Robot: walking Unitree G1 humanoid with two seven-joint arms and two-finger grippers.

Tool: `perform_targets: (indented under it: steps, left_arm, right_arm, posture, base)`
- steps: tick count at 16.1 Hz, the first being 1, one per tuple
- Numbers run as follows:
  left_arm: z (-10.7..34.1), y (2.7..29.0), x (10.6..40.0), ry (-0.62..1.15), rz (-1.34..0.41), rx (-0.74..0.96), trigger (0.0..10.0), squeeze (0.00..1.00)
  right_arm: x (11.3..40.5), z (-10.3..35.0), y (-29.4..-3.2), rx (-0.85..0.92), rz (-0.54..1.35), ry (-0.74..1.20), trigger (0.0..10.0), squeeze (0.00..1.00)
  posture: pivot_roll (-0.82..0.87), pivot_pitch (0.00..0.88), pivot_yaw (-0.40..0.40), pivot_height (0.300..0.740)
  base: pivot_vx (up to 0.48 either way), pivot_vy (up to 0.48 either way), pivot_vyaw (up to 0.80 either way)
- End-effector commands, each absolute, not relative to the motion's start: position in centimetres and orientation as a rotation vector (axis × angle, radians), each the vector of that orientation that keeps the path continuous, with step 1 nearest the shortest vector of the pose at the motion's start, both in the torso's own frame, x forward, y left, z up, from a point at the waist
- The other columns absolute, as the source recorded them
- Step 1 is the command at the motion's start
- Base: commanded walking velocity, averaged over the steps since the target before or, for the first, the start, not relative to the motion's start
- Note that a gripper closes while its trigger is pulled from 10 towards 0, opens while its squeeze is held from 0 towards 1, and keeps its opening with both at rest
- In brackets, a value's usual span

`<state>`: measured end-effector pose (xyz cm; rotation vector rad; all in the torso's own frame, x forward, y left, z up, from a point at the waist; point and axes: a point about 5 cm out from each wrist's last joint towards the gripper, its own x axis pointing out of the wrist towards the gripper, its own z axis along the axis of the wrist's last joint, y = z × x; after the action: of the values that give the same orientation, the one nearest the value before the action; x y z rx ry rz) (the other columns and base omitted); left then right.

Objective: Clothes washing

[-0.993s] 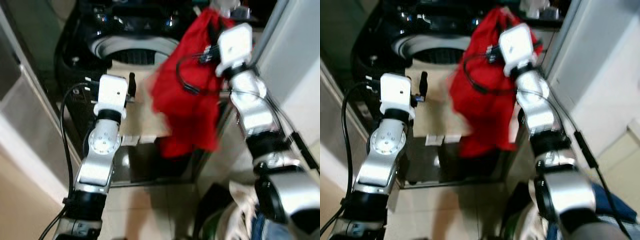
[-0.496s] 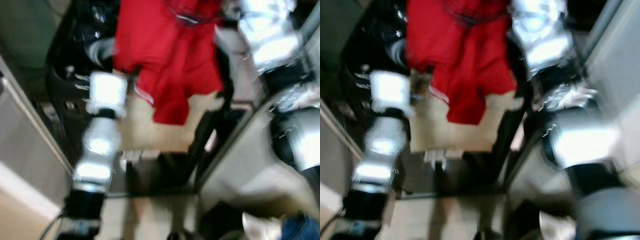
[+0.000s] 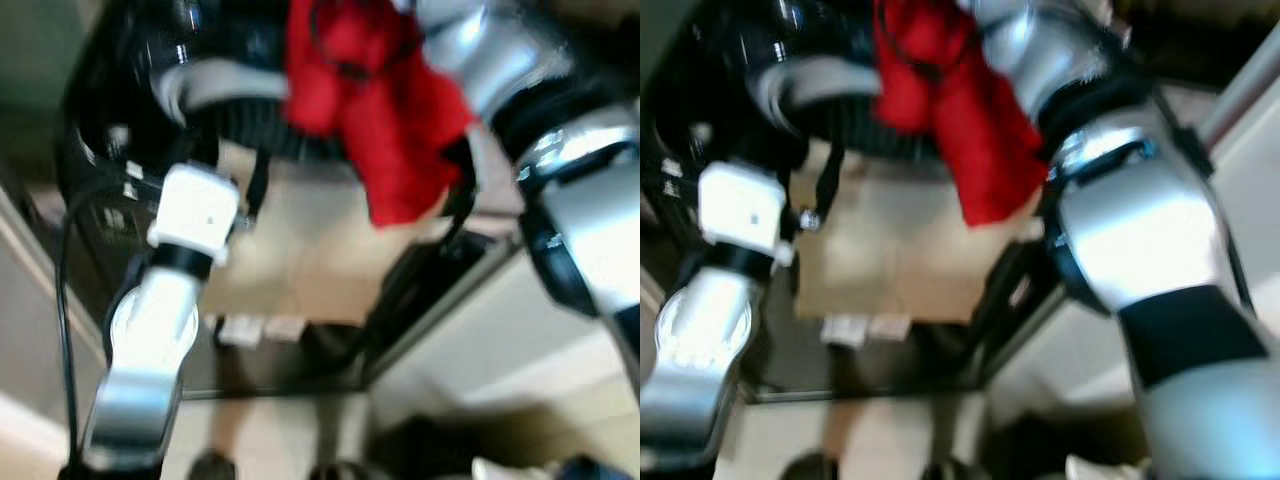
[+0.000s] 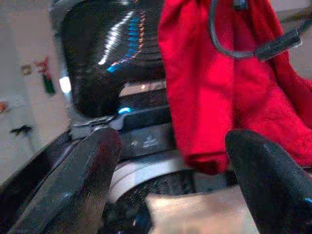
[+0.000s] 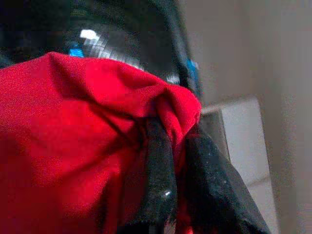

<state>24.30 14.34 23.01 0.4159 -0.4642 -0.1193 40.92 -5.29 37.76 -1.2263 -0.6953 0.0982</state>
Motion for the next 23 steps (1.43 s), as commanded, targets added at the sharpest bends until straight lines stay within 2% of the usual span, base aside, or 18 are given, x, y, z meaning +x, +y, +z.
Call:
perform_targets:
  steps: [1, 2, 3, 4, 5, 6, 7, 8, 10, 11, 12, 14, 17, 21, 22, 23]
  left_arm:
    - [23.3, 14.7, 22.8, -0.456, -0.076, 0.439, 10.0, 0.0]
    - [23.2, 15.0, 22.2, -0.438, -0.049, 0.441, 10.0, 0.0]
    - [23.1, 15.4, 21.1, -0.407, -0.015, 0.446, 10.0, 0.0]
    - [23.0, 15.7, 20.2, -0.386, 0.008, 0.443, 10.0, 0.0]
    - [23.1, 15.9, 19.7, -0.375, 0.036, 0.452, 10.0, 0.0]
    - [23.2, 15.9, 19.6, -0.373, 0.043, 0.453, 10.0, 0.0]
    - [23.4, 15.8, 19.6, -0.377, 0.035, 0.458, 10.0, 0.0]
    - [23.6, 15.1, 19.6, -0.388, -0.022, 0.476, 10.0, 0.0]
    - [23.6, 12.9, 19.5, -0.389, -0.207, 0.498, 10.0, 0.0]
    - [23.5, 12.5, 19.5, -0.386, -0.247, 0.503, 10.0, 0.0]
    - [23.2, 11.7, 19.6, -0.37, -0.326, 0.515, 10.0, 0.0]
    - [22.7, 11.2, 20.1, -0.337, -0.409, 0.544, 10.0, 0.0]
    - [22.9, 11.3, 20.6, -0.34, -0.399, 0.54, 10.0, 0.0]
    - [23.1, 11.5, 21.0, -0.347, -0.375, 0.529, 10.0, 0.0]
    - [23.0, 11.4, 21.2, -0.347, -0.37, 0.524, 10.0, 0.0]
    - [23.0, 11.4, 21.3, -0.346, -0.368, 0.52, 10.0, 0.0]
  right_arm:
    - [41.4, 34.6, -5.0, -1.394, 0.126, -0.649, 0.0, 0.0]
    - [41.6, 32.6, -4.8, -1.481, 0.17, -0.606, 0.7, 0.0]
    - [41.6, 30.0, -4.5, -1.561, 0.232, -0.548, 10.0, 0.0]
    - [41.6, 28.1, -4.3, -1.531, 0.283, -0.489, 10.0, 0.0]
    - [41.6, 27.1, -4.2, -1.197, 0.311, -0.348, 10.0, 0.0]
    - [41.7, 27.0, -4.2, -1.08, 0.315, -0.306, 10.0, 0.0]
    - [41.9, 27.1, -4.6, -0.673, 0.311, -0.182, 10.0, 1.0]
    - [42.1, 27.4, -5.0, -0.46, 0.293, -0.138, 10.0, 1.0]
    - [42.3, 28.3, -5.9, -0.293, 0.247, -0.13, 10.0, 1.0]
    - [42.4, 28.4, -6.2, -0.263, 0.238, -0.128, 10.0, 1.0]
    - [42.6, 28.9, -6.9, -0.146, 0.22, -0.123, 10.0, 1.0]
    - [42.8, 29.7, -8.0, 0.195, 0.189, -0.094, 10.0, 1.0]
    - [42.9, 30.4, -8.5, 0.421, 0.175, -0.084, 10.0, 1.0]
    - [42.9, 33.6, -10.1, 0.57, 0.128, -0.188, 10.0, 1.0]
    - [42.8, 35.3, -11.5, 0.752, 0.099, -0.242, 10.0, 1.0]
    - [42.8, 35.7, -12.2, 0.807, 0.071, -0.252, 10.0, 1.0]
  posture:
    - [0.31, 0.113, -0.281, 0.74]
    - [0.33, 0.131, -0.295, 0.74]
    - [0.37, 0.156, -0.317, 0.74]
    - [0.38, 0.166, -0.328, 0.74]
    - [0.41, 0.169, -0.34, 0.74]
    - [0.41, 0.168, -0.341, 0.74]
    - [0.41, 0.162, -0.343, 0.74]
    - [0.41, 0.155, -0.341, 0.74]
    - [0.39, 0.14, -0.329, 0.74]
    - [0.39, 0.138, -0.328, 0.74]
    - [0.38, 0.13, -0.32, 0.74]
    - [0.37, 0.116, -0.307, 0.74]
    - [0.36, 0.1, -0.296, 0.74]
    - [0.35, 0.092, -0.295, 0.74]
    - [0.34, 0.083, -0.298, 0.74]
    - [0.34, 0.075, -0.297, 0.74]
  base:
    - [0.0, 0.0, 0.0]
    - [0.0, 0.0, 0.0]
    - [0.0, 0.0, 0.0]
    - [0.0, 0.0, 0.0]
    - [0.0, 0.0, 0.0]
    - [0.0, 0.0, 0.0]
    - [0.0, 0.0, 0.0]
    - [0.0, 0.0, 0.0]
    - [0.0, 0.0, 0.0]
    - [0.0, 0.0, 0.0]
    - [0.0, 0.0, 0.0]
    - [0.0, 0.0, 0.0]
    - [0.0, 0.0, 0.0]
    - [0.0, 0.0, 0.0]
    - [0.0, 0.0, 0.0]
    - [0.0, 0.0, 0.0]
